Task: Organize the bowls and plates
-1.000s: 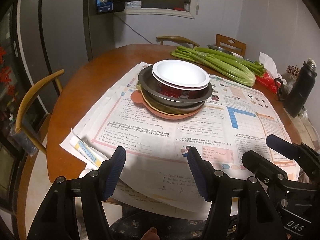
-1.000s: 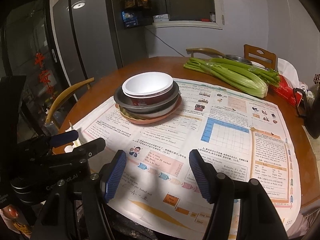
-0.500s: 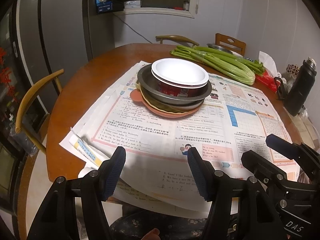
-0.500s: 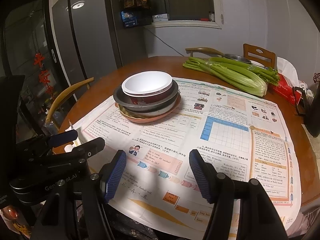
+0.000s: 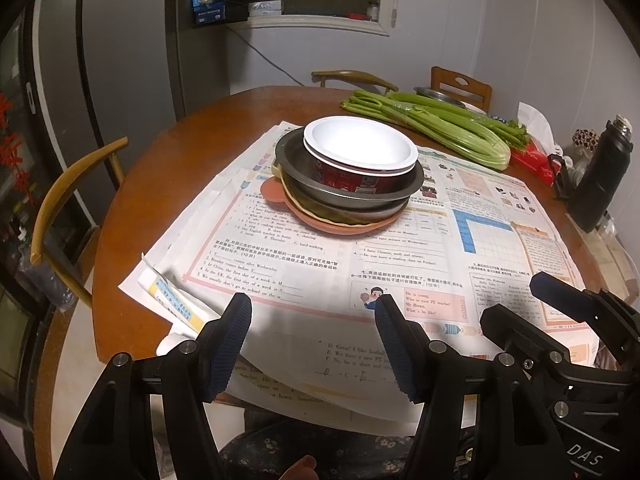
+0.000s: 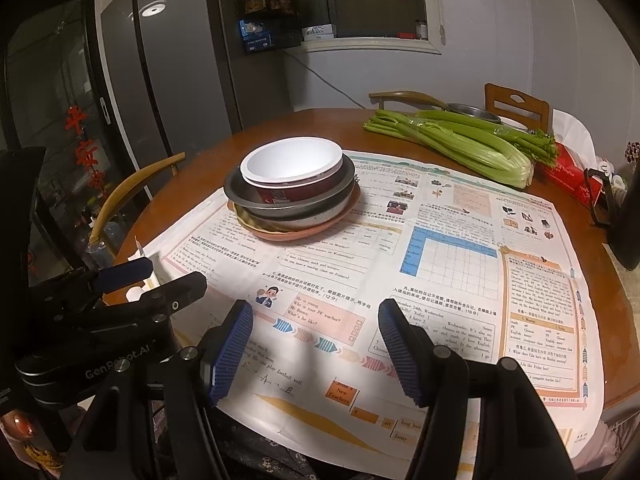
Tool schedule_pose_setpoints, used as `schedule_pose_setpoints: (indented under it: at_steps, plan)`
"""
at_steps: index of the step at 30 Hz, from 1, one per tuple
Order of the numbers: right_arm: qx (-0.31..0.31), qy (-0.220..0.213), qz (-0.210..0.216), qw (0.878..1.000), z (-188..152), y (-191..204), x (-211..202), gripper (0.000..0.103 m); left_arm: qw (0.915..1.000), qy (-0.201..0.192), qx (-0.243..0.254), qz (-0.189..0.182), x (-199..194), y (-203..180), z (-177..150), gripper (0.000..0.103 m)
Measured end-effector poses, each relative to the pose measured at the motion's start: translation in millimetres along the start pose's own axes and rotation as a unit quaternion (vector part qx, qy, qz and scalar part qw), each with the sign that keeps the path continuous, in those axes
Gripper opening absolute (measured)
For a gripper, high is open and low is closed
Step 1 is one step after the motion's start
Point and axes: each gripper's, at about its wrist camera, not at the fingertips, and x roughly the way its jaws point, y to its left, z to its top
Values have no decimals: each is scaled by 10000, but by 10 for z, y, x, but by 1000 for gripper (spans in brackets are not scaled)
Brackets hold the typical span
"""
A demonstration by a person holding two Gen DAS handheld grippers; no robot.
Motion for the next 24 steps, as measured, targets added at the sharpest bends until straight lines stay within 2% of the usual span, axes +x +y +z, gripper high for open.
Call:
schedule_pose_setpoints:
  at_steps: [24]
  plan:
    - [-15,67,81,9999,-27,6,19,65,10000,7,4,2,2,-2,-9,66]
